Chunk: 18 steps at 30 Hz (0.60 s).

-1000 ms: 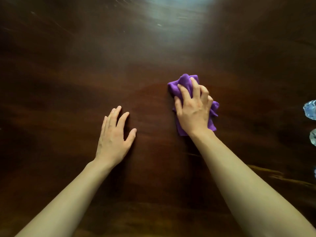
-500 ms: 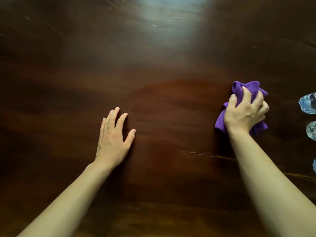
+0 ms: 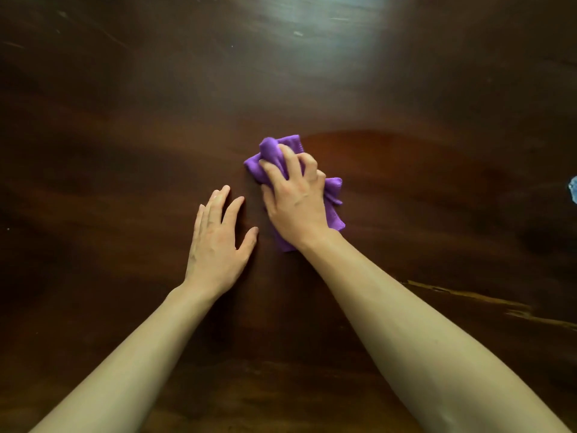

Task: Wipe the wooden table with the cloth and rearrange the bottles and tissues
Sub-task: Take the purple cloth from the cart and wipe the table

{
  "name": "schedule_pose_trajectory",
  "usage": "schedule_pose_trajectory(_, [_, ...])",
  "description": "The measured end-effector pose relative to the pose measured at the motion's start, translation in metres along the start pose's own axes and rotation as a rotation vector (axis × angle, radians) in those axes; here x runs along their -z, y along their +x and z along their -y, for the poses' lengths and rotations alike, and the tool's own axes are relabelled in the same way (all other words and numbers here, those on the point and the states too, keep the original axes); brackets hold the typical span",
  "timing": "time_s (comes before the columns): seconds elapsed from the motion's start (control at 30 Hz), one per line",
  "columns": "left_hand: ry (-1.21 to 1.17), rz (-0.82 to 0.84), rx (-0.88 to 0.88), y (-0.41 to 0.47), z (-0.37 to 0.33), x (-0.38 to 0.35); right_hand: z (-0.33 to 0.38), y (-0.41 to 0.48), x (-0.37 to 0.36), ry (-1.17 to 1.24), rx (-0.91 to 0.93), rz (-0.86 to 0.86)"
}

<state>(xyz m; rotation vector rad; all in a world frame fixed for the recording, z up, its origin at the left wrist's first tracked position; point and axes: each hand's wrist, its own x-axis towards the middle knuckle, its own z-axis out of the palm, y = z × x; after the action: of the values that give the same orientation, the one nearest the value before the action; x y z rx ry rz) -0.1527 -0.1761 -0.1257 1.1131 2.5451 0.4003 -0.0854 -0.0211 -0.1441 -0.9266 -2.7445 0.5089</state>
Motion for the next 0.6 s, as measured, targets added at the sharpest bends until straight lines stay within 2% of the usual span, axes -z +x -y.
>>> schedule_pose_trajectory(0.2, [-0.011, -0.004, 0.006, -0.005, -0.002, 0.009, -0.001, -0.02, 0.017, 0.074, 0.016, -0.051])
schedule_pose_trajectory(0.33, [-0.071, -0.055, 0.021, -0.022, -0.003, 0.018, -0.01, -0.046, 0.041, 0.078, -0.046, -0.107])
schedule_pose_trajectory(0.6, [-0.112, -0.054, -0.014, -0.078, -0.003, 0.024, -0.014, -0.118, 0.08, 0.117, -0.193, -0.215])
